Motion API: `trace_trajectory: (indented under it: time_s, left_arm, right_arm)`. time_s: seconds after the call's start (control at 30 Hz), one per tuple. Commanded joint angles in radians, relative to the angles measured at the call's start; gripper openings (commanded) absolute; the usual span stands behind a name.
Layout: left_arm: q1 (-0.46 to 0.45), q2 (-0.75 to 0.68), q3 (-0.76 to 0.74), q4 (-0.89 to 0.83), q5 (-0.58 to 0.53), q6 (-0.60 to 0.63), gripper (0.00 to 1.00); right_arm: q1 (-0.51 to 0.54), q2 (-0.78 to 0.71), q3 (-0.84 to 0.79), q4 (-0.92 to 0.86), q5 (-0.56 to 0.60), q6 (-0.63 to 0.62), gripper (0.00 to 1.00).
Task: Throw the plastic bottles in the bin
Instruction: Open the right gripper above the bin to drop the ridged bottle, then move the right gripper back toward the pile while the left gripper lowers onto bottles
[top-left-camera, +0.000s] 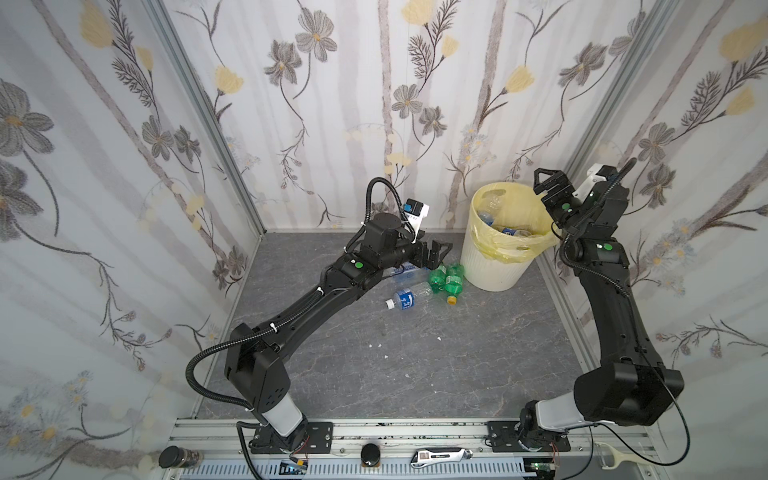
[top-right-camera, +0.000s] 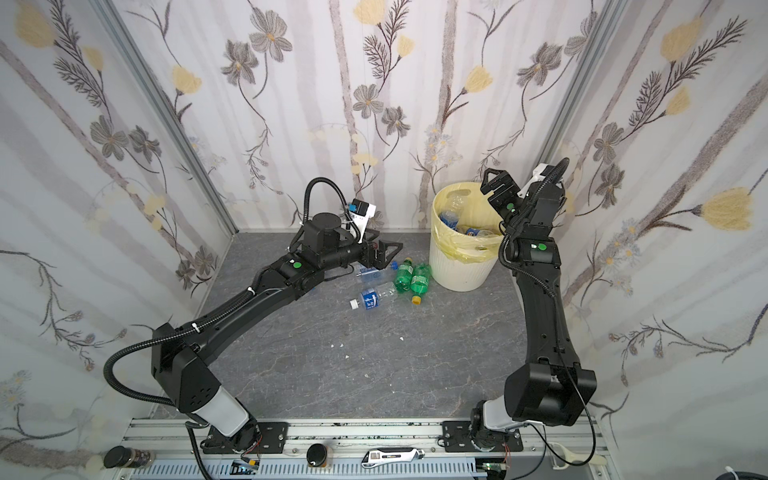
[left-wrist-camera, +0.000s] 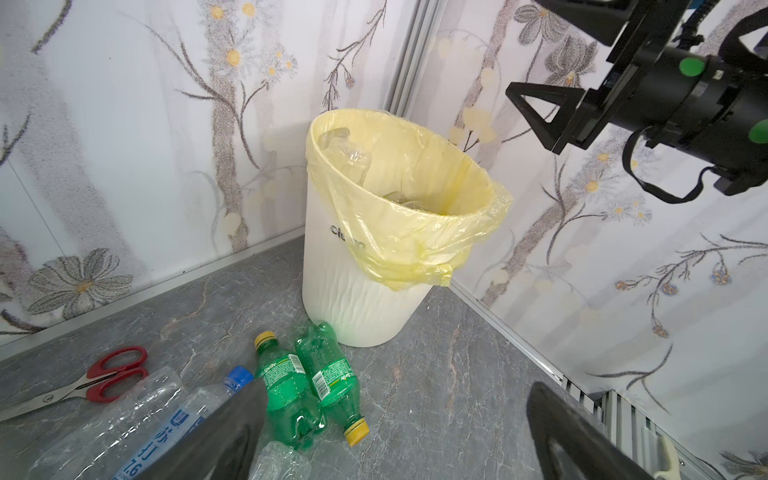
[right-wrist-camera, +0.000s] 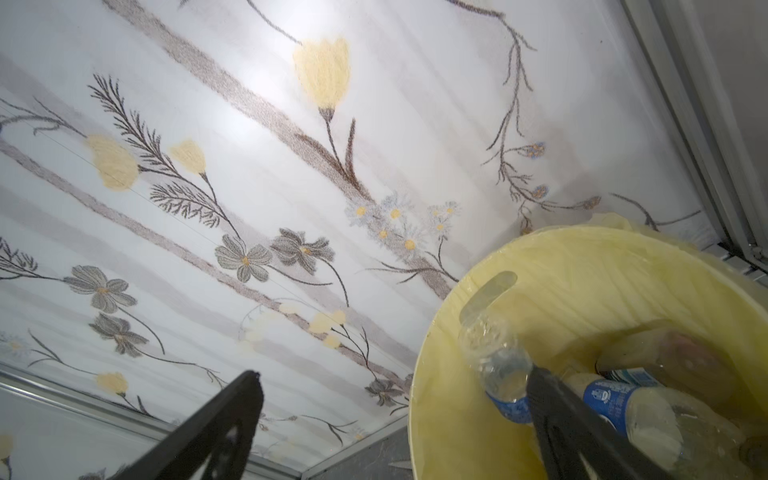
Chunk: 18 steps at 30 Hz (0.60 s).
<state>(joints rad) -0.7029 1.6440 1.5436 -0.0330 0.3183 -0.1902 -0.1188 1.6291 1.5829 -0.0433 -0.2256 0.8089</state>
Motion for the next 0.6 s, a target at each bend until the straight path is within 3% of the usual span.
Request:
trace_trajectory:
  time_s: [0.0,0.57]
  left_arm:
    - [0.0,0.017,0.007,0.026,0.008,-0.007,1.0]
    - [0.0,-0.01,-0.038,0.025,-0.014,-0.016,1.0]
  right_arm:
    - [0.003,0.005,-0.003,0.008,-0.013,-0.015,1.0]
    - [0.031,-0.027,-0.042,0.006,-0.048,-0.029,1.0]
